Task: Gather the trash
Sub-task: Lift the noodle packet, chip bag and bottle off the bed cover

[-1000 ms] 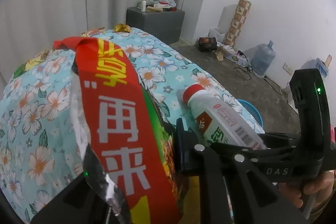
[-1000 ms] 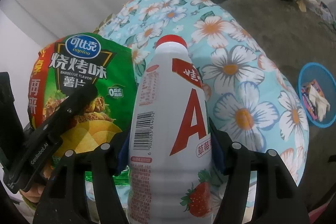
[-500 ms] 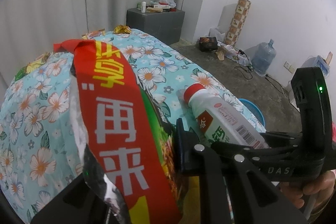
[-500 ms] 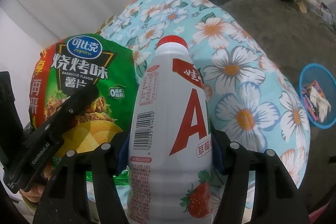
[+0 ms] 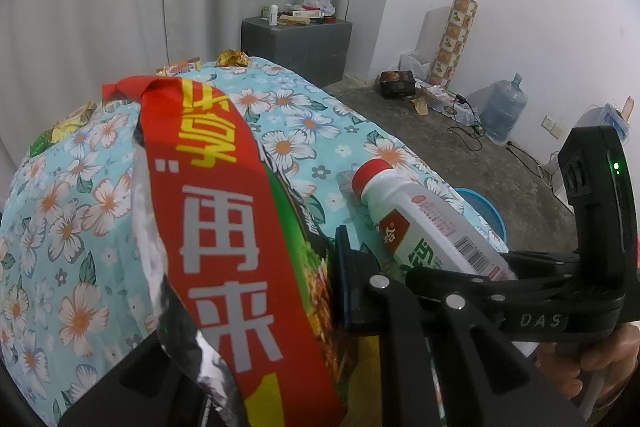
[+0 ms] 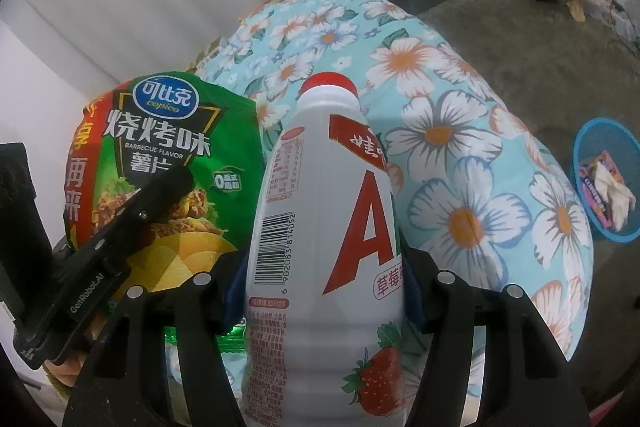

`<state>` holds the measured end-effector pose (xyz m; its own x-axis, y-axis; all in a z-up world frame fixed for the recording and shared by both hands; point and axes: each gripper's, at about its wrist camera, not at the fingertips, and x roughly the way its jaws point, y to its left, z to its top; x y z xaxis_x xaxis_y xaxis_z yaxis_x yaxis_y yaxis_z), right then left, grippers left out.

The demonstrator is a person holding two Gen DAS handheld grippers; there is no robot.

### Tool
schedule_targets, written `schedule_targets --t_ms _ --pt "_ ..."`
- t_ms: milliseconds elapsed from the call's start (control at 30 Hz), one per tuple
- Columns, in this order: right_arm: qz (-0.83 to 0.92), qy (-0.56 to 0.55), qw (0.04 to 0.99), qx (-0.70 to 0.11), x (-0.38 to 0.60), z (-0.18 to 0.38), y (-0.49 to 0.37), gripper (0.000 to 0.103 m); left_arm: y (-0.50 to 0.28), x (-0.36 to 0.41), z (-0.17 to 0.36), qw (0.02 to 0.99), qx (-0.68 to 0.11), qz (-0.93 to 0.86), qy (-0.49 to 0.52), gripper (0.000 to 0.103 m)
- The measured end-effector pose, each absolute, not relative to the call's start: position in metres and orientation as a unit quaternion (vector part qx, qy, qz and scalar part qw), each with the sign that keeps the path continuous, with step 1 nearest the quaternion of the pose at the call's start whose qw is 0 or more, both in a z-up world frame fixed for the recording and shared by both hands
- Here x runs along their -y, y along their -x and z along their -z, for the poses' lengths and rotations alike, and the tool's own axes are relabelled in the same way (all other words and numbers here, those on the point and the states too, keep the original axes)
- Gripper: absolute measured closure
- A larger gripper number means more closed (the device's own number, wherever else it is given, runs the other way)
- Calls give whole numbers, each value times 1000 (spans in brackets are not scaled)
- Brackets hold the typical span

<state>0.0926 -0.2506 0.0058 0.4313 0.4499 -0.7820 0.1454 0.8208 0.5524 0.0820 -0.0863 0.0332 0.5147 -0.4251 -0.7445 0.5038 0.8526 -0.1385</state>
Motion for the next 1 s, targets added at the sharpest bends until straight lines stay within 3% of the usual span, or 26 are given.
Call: schedule_targets --t_ms 1000 --pt "-78 -327 810 -480 274 -23 -68 45 -78 77 -58 884 -375 274 -56 93"
